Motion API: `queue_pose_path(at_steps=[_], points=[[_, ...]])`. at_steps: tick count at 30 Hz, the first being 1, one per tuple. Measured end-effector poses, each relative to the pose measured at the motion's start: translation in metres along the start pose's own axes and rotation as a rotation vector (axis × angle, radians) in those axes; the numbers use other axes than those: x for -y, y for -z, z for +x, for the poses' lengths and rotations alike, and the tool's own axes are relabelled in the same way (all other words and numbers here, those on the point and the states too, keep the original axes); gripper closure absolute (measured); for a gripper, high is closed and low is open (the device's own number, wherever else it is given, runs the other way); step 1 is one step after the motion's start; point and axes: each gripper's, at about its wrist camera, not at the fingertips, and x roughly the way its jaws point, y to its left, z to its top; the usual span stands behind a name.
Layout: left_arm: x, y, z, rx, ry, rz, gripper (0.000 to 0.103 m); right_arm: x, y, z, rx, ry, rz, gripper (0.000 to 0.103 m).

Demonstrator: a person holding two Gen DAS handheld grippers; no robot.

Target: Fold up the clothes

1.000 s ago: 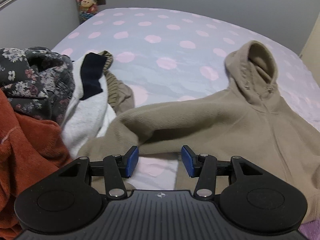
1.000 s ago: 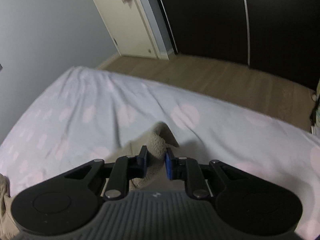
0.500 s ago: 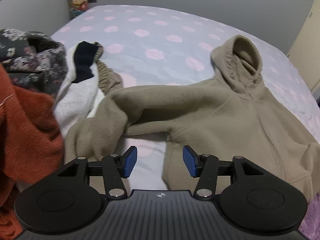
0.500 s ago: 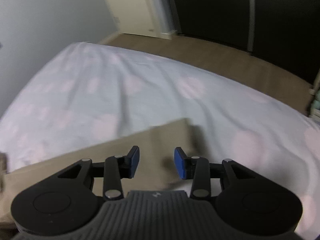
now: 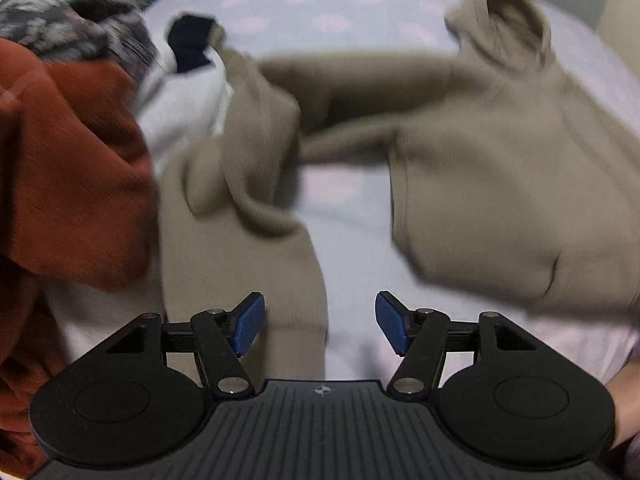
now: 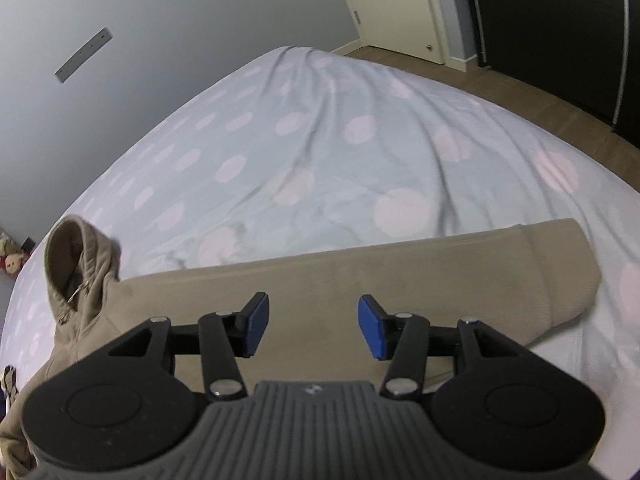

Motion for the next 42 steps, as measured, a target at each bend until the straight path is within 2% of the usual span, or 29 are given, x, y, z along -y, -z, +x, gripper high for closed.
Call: queue_pose_path(at_steps=[3,6,7,9,11,12,14,15,18,20,24,26,29,37,42], points=[[0.001,0.006,0.028,-0.095,-0.056,0.004,0.043,-0.010,0.002,-0.001,-0.008,-0.010,-0.018,0.048],[-0.010,0.009,0.048,-0.131,-0.055,-0.045,0.042,-0.010,0.004,-0.009,-0.002,-0.004,-0.022,0.046],[-0.014,0.011,0.054,-0.141,-0.053,-0.064,0.038,-0.009,0.004,-0.011,-0.001,-0.001,-0.022,0.046],[-0.016,0.010,0.057,-0.149,-0.054,-0.062,0.036,-0.008,0.005,-0.016,0.006,0.007,-0.019,0.046],[-0.017,0.007,0.055,-0.160,-0.075,-0.048,0.048,-0.006,0.005,-0.021,0.015,0.012,-0.011,0.046],[-0.018,0.006,0.054,-0.166,-0.085,-0.041,0.065,-0.006,0.005,-0.022,0.018,0.011,-0.006,0.046],[-0.025,0.004,0.044,-0.154,-0.052,-0.044,0.081,-0.006,0.006,-0.023,0.020,0.007,-0.001,0.046],[-0.030,0.002,0.035,-0.143,-0.030,-0.053,0.088,-0.007,0.007,-0.023,0.019,0.004,-0.001,0.046],[-0.036,-0.006,-0.006,-0.066,0.030,-0.038,0.089,-0.013,0.007,-0.022,0.018,-0.004,-0.009,0.046],[-0.037,-0.017,-0.046,0.014,0.065,-0.011,0.090,-0.018,0.007,-0.021,0.019,-0.011,-0.012,0.046],[-0.052,-0.051,-0.130,0.190,0.071,0.021,0.090,-0.033,0.005,-0.017,0.021,-0.032,-0.032,0.046],[-0.061,-0.070,-0.168,0.260,0.038,0.031,0.090,-0.040,0.004,-0.018,0.023,-0.041,-0.047,0.046],[-0.073,-0.108,-0.199,0.297,-0.054,0.012,0.091,-0.051,0.003,-0.020,0.027,-0.053,-0.069,0.046],[-0.177,-0.160,-0.202,0.258,-0.336,-0.177,0.092,-0.068,0.003,-0.027,0.032,-0.062,-0.103,0.046],[-0.206,-0.183,-0.157,0.183,-0.437,-0.176,0.091,-0.072,0.003,-0.037,0.036,-0.028,-0.131,0.046]])
